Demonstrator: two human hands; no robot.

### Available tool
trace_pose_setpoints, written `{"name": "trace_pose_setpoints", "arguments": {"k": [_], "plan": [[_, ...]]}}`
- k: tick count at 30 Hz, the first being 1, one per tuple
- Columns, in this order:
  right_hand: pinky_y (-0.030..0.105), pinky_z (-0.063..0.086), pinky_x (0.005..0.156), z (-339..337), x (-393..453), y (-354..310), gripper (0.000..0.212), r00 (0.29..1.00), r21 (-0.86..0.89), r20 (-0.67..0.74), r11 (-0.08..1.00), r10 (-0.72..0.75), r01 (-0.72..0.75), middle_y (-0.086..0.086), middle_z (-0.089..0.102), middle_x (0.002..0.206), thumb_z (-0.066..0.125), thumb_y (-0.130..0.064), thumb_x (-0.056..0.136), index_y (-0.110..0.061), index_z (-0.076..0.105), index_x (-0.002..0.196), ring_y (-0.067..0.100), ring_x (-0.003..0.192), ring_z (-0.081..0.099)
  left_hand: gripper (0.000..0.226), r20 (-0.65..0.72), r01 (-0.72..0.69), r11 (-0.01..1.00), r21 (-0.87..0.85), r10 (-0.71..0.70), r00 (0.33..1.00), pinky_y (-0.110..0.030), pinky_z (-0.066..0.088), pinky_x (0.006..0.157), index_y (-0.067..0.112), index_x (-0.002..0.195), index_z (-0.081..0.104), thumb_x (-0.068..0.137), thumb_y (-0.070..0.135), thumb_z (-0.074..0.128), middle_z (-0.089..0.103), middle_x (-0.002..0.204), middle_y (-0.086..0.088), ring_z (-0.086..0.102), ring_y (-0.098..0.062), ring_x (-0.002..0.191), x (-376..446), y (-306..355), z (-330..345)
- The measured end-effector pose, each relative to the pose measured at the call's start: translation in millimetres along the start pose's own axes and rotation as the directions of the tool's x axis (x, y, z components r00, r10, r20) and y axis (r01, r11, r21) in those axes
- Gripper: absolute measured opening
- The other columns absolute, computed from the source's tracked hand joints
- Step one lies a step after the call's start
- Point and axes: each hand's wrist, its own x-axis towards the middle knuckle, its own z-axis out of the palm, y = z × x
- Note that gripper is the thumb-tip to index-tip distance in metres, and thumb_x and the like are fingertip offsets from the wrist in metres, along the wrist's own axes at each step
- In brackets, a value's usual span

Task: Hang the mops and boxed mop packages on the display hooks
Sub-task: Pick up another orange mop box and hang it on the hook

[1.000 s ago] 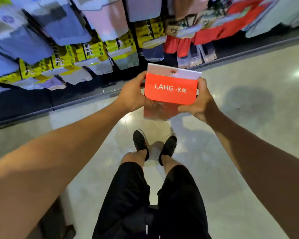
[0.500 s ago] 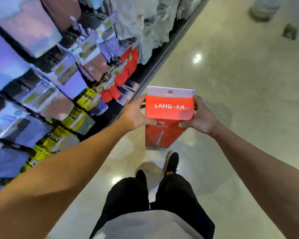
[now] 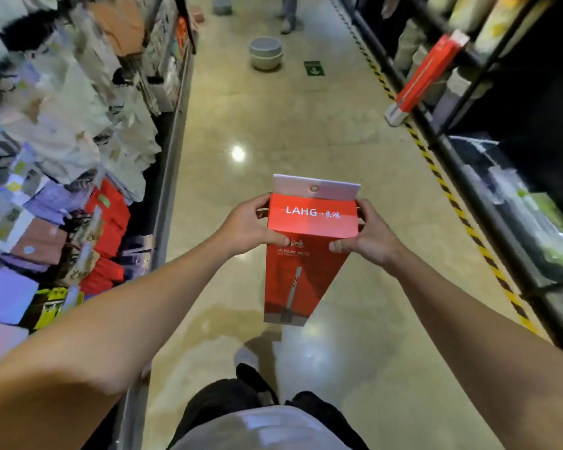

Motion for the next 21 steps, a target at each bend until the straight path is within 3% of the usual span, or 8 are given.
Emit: {"name": "trace_pose_setpoints", "arguments": {"k": [4, 9, 12, 15, 18, 21], "plan": [[0.035, 0.053, 0.090, -53.3, -65.1, 14.9, 0.096, 0.985, 0.027, -0.171, 1.000, -0.007, 0.012, 0.005, 0.056, 0.132, 0.088, 0.004, 0.066, -0.017, 0.039, 0.146, 0.023, 0.120, 0.056, 0.077, 0.120, -0.074, 0.997, 0.008, 0.072, 0.990, -0.018, 0.052, 0.085, 0.026, 0.125, 0.061, 0.060, -0.001, 0.090, 0.069, 0.114, 0.010, 0.063, -0.012, 0.108, -3.8, 44.3, 59.0], [0.040, 0.053, 0.098, -102.8, -143.8, 31.5, 0.105, 0.939, 0.061, -0.340, 0.995, -0.057, 0.083, -0.003, 0.049, 0.143, 0.091, -0.023, 0.071, -0.032, 0.026, 0.153, 0.014, 0.126, 0.052, 0.073, 0.207, -0.138, 0.990, -0.039, 0.143, 0.968, -0.034, 0.057, 0.090, 0.017, 0.124, 0.065, 0.058, -0.005, 0.088, 0.072, 0.115, -0.005, 0.068, -0.022, 0.106, -13.6, 96.3, 126.4], [0.042, 0.054, 0.097, -129.2, -182.8, 31.4, 0.118, 0.921, 0.036, -0.384, 0.995, -0.068, 0.089, -0.009, 0.044, 0.141, 0.088, -0.017, 0.075, -0.039, 0.006, 0.157, 0.012, 0.127, 0.052, 0.075, 0.258, -0.177, 0.981, -0.075, 0.191, 0.947, -0.033, 0.057, 0.088, 0.012, 0.128, 0.063, 0.059, -0.002, 0.089, 0.073, 0.113, -0.004, 0.071, -0.017, 0.100, -18.2, 130.3, 163.0], [0.043, 0.054, 0.096, -155.3, -213.2, 28.1, 0.124, 0.862, 0.010, -0.500, 0.995, -0.077, 0.095, -0.022, 0.043, 0.133, 0.089, -0.013, 0.073, -0.036, 0.003, 0.158, 0.011, 0.126, 0.051, 0.073, 0.317, -0.215, 0.967, -0.138, 0.248, 0.915, -0.026, 0.057, 0.082, 0.011, 0.129, 0.062, 0.061, 0.001, 0.088, 0.072, 0.113, -0.006, 0.071, -0.011, 0.094, -19.5, 160.7, 194.9], [0.041, 0.056, 0.091, -177.7, -227.8, 22.5, 0.120, 0.776, 0.066, -0.628, 0.990, -0.056, 0.125, -0.009, 0.043, 0.143, 0.091, -0.015, 0.069, -0.039, 0.011, 0.155, 0.014, 0.124, 0.052, 0.083, 0.341, -0.241, 0.946, -0.217, 0.305, 0.889, -0.031, 0.058, 0.083, 0.013, 0.128, 0.063, 0.051, 0.020, 0.091, 0.072, 0.116, -0.007, 0.071, -0.015, 0.097, -11.4, 183.8, 217.4], [0.045, 0.058, 0.090, -206.5, -225.6, 10.5, 0.117, 0.713, 0.095, -0.699, 0.981, -0.053, 0.167, -0.001, 0.052, 0.140, 0.091, -0.014, 0.069, -0.040, 0.015, 0.155, 0.019, 0.123, 0.058, 0.080, 0.353, -0.278, 0.915, -0.292, 0.374, 0.858, -0.030, 0.057, 0.081, 0.019, 0.129, 0.061, 0.055, 0.024, 0.088, 0.070, 0.120, -0.004, 0.071, -0.013, 0.098, 9.6, 208.9, 233.8]]}}
